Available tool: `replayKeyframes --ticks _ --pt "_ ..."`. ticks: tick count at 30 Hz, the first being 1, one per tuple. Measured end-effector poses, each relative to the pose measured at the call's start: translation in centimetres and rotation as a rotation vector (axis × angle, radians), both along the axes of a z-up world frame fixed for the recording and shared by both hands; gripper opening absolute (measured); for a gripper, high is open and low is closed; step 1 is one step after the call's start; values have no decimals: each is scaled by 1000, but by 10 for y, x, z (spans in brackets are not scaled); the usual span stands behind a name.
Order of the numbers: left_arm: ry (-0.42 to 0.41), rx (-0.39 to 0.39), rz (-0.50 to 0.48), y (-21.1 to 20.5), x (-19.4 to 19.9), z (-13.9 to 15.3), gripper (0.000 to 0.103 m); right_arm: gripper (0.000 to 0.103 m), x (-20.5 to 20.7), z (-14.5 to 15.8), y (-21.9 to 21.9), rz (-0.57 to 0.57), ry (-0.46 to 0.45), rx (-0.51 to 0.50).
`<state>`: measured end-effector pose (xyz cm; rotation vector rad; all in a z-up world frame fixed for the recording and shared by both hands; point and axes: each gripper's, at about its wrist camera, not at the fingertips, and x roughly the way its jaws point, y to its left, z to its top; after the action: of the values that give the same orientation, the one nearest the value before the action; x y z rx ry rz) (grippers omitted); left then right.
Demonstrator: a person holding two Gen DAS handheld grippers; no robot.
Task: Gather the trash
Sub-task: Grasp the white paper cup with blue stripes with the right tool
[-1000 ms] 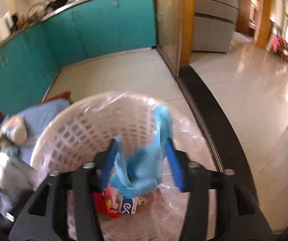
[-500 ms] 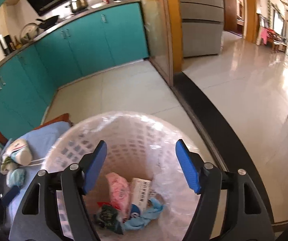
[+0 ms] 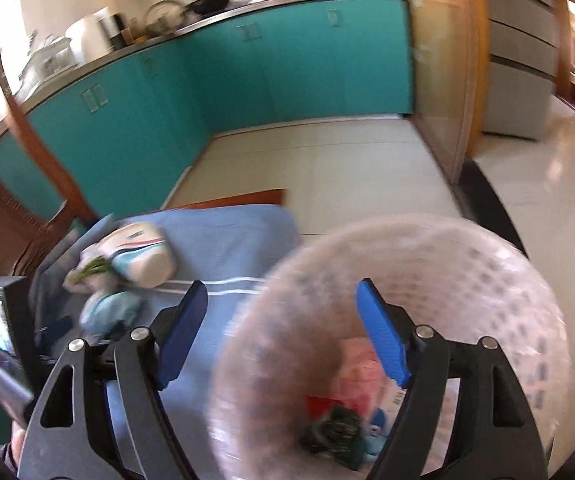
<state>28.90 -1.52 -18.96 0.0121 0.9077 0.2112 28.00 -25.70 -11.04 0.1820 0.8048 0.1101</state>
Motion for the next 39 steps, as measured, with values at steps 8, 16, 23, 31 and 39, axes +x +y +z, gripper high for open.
replayKeyframes --ticks 8,16,23,31,39 --pt "28 -91 4 31 -6 -17 40 87 62 2 72 194 19 22" --pt "38 -128 -9 53 -37 -7 24 90 116 -29 141 313 89 -7" --pt "49 -128 -19 69 -62 -4 24 91 133 -60 187 404 139 -130" --pt "41 -138 26 84 -69 2 24 68 122 -65 196 515 187 -78" --pt "22 -158 37 93 -79 10 25 68 87 -60 208 617 193 -145"
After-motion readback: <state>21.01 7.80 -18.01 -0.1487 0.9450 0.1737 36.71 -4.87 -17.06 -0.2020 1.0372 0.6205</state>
